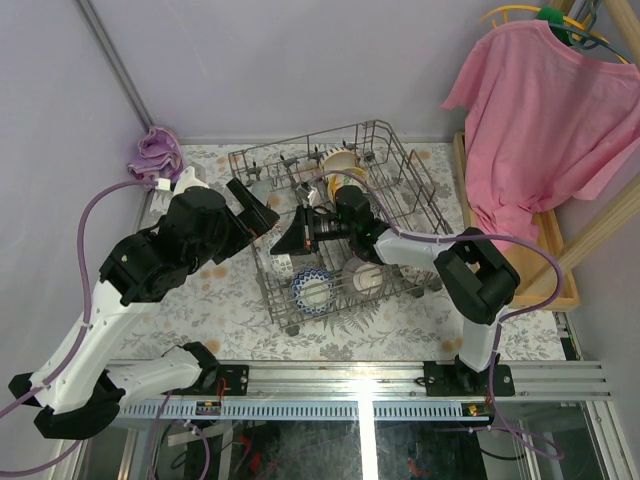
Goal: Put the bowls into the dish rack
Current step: Place the bowl in the dish rack.
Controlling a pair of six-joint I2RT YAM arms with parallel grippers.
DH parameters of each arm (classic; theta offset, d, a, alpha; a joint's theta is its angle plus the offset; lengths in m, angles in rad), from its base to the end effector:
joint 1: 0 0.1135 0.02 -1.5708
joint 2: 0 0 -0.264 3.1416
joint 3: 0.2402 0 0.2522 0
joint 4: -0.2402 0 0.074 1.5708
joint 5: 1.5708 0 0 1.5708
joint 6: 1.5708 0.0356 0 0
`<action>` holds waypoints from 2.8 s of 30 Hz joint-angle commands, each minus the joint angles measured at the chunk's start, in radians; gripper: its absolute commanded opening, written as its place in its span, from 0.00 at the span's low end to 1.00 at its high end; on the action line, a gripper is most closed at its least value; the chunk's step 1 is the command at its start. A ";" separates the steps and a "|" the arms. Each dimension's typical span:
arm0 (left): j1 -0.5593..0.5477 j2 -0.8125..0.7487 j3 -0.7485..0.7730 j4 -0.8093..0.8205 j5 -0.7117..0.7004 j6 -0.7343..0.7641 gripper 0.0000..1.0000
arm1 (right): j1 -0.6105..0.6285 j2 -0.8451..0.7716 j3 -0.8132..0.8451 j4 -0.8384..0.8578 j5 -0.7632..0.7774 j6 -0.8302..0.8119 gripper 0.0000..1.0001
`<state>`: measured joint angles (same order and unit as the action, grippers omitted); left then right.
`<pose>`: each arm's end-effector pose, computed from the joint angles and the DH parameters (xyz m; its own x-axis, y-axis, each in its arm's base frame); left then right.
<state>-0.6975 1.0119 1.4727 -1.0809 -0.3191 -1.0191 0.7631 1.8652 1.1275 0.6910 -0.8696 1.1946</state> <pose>0.1302 -0.0945 0.4373 -0.5862 -0.5638 -0.5818 -0.1622 0.7853 -0.5975 0.2812 0.3066 0.2413 -0.9401 -0.0688 -0.3338 -0.3351 0.0075 0.9422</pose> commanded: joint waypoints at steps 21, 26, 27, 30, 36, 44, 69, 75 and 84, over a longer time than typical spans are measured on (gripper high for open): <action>0.014 -0.003 -0.010 0.038 -0.001 0.038 1.00 | 0.079 0.017 -0.023 -0.134 0.135 -0.129 0.07; 0.014 -0.004 -0.012 0.039 -0.001 0.036 1.00 | 0.089 0.040 0.004 -0.208 0.140 -0.168 0.09; 0.015 -0.005 -0.012 0.039 0.000 0.037 1.00 | 0.092 0.042 0.007 -0.226 0.147 -0.178 0.09; 0.016 -0.005 -0.012 0.039 -0.001 0.037 1.00 | 0.096 0.046 0.005 -0.259 0.158 -0.199 0.10; 0.015 -0.002 -0.011 0.039 0.000 0.037 1.00 | 0.101 0.038 -0.001 -0.285 0.161 -0.222 0.17; 0.016 -0.006 -0.029 0.056 0.004 0.031 1.00 | 0.103 -0.015 0.037 -0.406 0.190 -0.311 0.44; 0.016 -0.043 -0.047 0.087 0.004 0.044 1.00 | 0.098 -0.260 0.284 -0.792 0.352 -0.537 0.98; 0.018 -0.058 -0.064 0.122 0.009 0.045 1.00 | 0.084 -0.325 0.277 -0.857 0.387 -0.544 1.00; 0.024 -0.070 -0.045 0.154 -0.001 0.069 1.00 | 0.045 -0.487 0.243 -0.985 0.462 -0.549 0.99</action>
<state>-0.6838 0.9554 1.4170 -1.0027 -0.3107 -0.9771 0.8398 1.4769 1.3708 -0.2455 -0.4522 0.6540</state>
